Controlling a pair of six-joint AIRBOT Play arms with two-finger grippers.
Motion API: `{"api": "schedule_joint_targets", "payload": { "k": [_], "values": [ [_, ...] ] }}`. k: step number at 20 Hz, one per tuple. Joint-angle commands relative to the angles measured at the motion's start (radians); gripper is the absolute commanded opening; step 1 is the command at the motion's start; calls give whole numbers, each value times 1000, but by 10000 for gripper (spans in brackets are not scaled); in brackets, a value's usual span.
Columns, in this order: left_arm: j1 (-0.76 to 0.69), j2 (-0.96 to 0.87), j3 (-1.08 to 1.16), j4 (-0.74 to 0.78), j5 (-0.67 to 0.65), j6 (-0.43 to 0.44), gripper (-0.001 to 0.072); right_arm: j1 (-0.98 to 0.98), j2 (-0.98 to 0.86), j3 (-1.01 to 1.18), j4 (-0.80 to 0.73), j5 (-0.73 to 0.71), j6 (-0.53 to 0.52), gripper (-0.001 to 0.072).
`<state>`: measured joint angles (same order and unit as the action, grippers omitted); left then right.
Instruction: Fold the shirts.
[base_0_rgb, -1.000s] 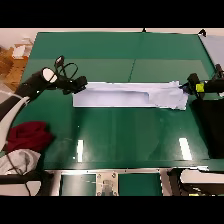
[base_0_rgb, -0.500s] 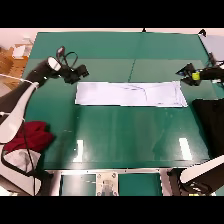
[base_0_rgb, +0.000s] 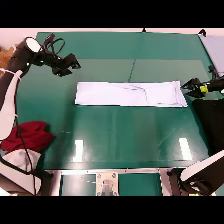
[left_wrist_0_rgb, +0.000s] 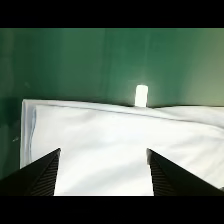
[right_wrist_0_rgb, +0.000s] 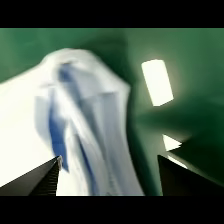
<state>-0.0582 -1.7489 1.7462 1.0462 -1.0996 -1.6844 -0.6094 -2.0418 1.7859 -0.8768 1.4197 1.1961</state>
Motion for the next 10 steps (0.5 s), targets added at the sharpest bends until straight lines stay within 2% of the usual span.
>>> {"api": "schedule_joint_targets", "payload": {
  "k": [1, 4, 5, 6, 7, 8, 9, 10],
  "values": [
    [3, 0, 11, -18, -29, 3, 618, 10, -85, 3, 74, 102, -79, 705],
    [-3, 0, 11, -53, -29, 23, 617, 47, -107, 4, 73, 99, -79, 700],
    [-17, 0, 11, -55, -26, 35, 615, 60, -109, 5, 73, 92, -79, 663],
    [-33, 0, 11, -54, -24, 55, 527, 69, -109, 6, 73, 74, -79, 479],
    [-55, -3, 11, -55, -18, 84, 260, 76, -109, 8, 73, 63, -74, 284],
    [-80, -6, 10, -55, -8, 112, 62, 79, -108, 10, 73, 62, -74, 130],
    [-108, -13, 10, -55, 12, 123, 24, 82, -108, 15, 73, 64, -69, 47],
    [-136, -22, 11, -55, 38, 124, 24, 84, -107, 23, 72, 66, -58, 22]
  ]
}}
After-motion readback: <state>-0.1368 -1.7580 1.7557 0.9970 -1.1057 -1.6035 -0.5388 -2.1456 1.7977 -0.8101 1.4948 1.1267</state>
